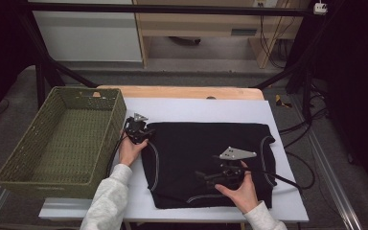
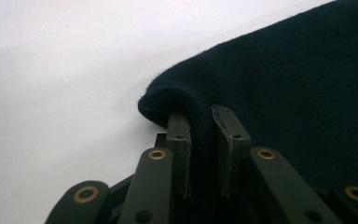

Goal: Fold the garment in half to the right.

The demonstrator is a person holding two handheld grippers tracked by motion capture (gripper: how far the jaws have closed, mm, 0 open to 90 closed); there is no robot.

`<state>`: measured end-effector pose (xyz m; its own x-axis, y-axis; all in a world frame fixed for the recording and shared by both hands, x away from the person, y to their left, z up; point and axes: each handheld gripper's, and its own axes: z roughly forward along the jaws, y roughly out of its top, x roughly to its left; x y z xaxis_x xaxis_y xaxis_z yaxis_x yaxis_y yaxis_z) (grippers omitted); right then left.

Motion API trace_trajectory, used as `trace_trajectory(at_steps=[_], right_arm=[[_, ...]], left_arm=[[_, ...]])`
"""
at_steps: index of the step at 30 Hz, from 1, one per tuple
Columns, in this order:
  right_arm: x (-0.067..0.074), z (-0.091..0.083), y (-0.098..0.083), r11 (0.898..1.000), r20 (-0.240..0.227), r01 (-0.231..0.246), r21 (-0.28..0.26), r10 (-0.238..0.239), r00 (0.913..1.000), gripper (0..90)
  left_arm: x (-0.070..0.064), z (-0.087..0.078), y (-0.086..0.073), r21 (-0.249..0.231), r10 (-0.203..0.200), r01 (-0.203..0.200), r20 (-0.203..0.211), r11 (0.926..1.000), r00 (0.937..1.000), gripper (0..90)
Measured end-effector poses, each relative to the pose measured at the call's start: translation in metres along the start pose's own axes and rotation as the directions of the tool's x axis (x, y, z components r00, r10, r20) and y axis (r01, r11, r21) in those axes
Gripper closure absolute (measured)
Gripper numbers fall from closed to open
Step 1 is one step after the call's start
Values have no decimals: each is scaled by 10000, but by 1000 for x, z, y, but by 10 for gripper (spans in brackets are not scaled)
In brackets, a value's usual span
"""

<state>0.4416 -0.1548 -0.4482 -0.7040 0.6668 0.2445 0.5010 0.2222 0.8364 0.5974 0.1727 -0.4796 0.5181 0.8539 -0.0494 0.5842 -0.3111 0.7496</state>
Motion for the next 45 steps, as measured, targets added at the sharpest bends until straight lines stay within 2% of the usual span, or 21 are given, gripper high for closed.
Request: trace_trajectory(at_steps=[7,10,12,20,22,28,31,33,38,40,42,45], right_arm=[[15,17,-2,9993,-33,-135,342,137,9999,70],[22,24,-2,9988,-103,24,480,-20,9999,73],[27,28,-1,9987,-163,-38,503,46,9999,71],[48,47,1,9964,-294,205,824,-181,9994,81],[52,51,1,9947,-272,383,953,-359,9990,91],[62,64,3,9933,-299,492,1045,-463,9985,96],[68,71,3,9899,-221,645,1261,-622,9978,105],[73,76,2,9900,-336,634,1261,-596,9977,104],[84,89,2,9830,-360,894,1607,-846,9958,114],[87,93,2,9791,-286,1043,1747,-1008,9945,119],[88,96,1,9803,-348,845,1786,-795,9962,117],[90,100,-1,9736,-260,1019,2041,-986,9948,120]], left_arm=[[0,0,-1,-87,-17,17,25,10000,10000,774],[1,0,-3,-224,-43,44,65,9997,10000,774],[1,0,-4,-292,-89,92,81,9995,9999,773],[2,0,-5,-259,-109,114,187,9996,9998,773],[2,0,-5,-273,-111,116,196,9996,9997,773],[3,0,-5,-294,-136,144,244,9995,9996,773],[3,0,-5,-292,-132,139,259,9995,9996,773],[3,0,-5,-290,-139,147,272,9995,9995,774],[3,0,-5,-293,-132,140,260,9995,9996,774],[3,0,-5,-288,-129,136,254,9995,9996,774],[3,0,-5,-291,-137,145,257,9995,9996,774],[3,0,-5,-274,-117,124,247,9995,9996,774]])
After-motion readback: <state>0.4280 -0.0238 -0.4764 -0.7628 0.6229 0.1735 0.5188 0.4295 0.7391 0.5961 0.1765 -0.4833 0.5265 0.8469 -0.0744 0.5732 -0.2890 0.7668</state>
